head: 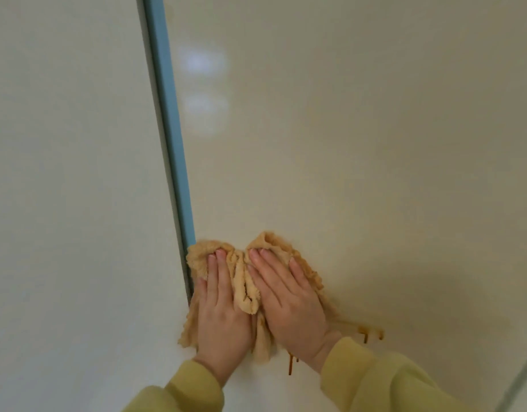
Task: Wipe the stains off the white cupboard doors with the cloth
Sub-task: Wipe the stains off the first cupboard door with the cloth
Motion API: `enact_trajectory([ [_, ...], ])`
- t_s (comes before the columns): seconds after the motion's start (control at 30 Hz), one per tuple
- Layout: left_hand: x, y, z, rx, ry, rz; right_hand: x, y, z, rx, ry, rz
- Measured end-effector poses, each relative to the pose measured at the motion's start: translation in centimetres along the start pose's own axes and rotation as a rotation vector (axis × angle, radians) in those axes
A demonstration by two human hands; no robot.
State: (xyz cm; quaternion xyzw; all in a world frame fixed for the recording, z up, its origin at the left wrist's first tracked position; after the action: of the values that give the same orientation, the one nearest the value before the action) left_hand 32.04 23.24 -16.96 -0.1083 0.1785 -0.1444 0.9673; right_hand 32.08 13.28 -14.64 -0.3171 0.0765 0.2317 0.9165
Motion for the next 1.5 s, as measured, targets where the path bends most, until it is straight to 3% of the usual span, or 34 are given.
enact_trajectory([
  [0.17,2.4,-1.7,-3.9,-0.169,-0.011,-0.045,-0.2,-0.5,-4.1,-0.141,0.113,0.004],
  [0.37,4.5,-7.9,-5.7,-0.240,-0.025,-0.069,-2.7,-4.8,-8.3,-0.190,0.106,0.008],
  [0.77,9.3,-23.7,-7.5,-0.145,0.002,-0.018,-9.3,-16.7,-18.7,-0.130,0.074,0.021],
  [0.97,11.0,-27.9,-8.4,-0.092,0.038,0.019,-11.1,-19.5,-21.7,-0.063,0.064,0.074],
  [1.13,11.2,-27.8,-8.6,0.004,0.052,0.030,-10.3,-18.7,-22.7,0.093,-0.066,0.080],
  [1.3,10.2,-25.4,-7.7,0.229,0.041,0.094,-8.9,-16.6,-22.2,0.232,-0.146,0.054],
  [1.5,7.8,-18.6,-6.4,0.328,0.071,0.112,-6.0,-11.6,-18.9,0.232,-0.167,0.044],
])
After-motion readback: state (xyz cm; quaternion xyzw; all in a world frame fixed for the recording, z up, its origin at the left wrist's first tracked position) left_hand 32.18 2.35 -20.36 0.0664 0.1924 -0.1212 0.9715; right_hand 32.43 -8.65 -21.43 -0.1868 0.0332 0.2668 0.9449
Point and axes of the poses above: each hand's wrist, its own z-axis towards the middle knuckle, its own x-axis out of the palm, y = z × x, the point moved 4 cm from there along z, towards the middle knuckle, and after that the axes turned 15 degrees about -x, right-handed, at the moved point
